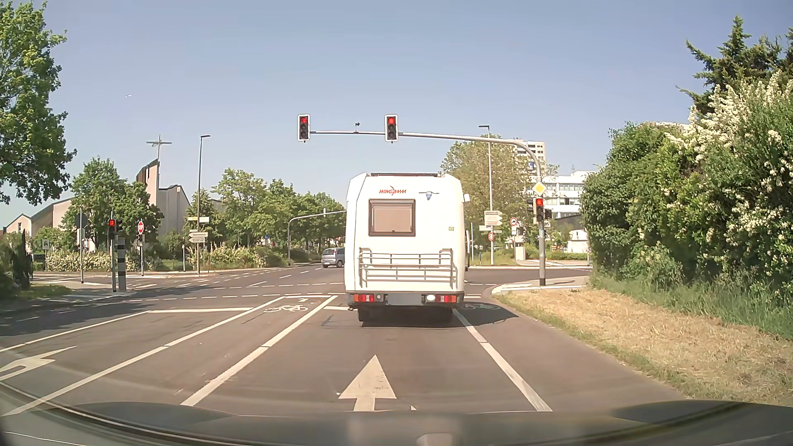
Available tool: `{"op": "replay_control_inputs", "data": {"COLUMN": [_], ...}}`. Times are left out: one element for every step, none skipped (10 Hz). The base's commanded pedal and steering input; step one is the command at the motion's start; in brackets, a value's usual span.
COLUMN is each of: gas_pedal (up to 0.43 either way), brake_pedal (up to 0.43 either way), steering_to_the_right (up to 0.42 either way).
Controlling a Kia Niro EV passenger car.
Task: Follow the waypoints while adhering to traffic rules and regulations
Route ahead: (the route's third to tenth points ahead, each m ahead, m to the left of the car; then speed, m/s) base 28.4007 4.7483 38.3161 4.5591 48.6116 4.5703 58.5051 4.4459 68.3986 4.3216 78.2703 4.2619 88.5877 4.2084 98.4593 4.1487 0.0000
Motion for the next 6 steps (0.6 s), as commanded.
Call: {"op": "replay_control_inputs", "data": {"gas_pedal": [0.000, 0.000, 0.000, 0.000, 0.000, 0.000], "brake_pedal": [0.293, 0.299, 0.293, 0.293, 0.293, 0.293], "steering_to_the_right": [0.005, 0.005, 0.005, 0.005, 0.005, 0.005]}}
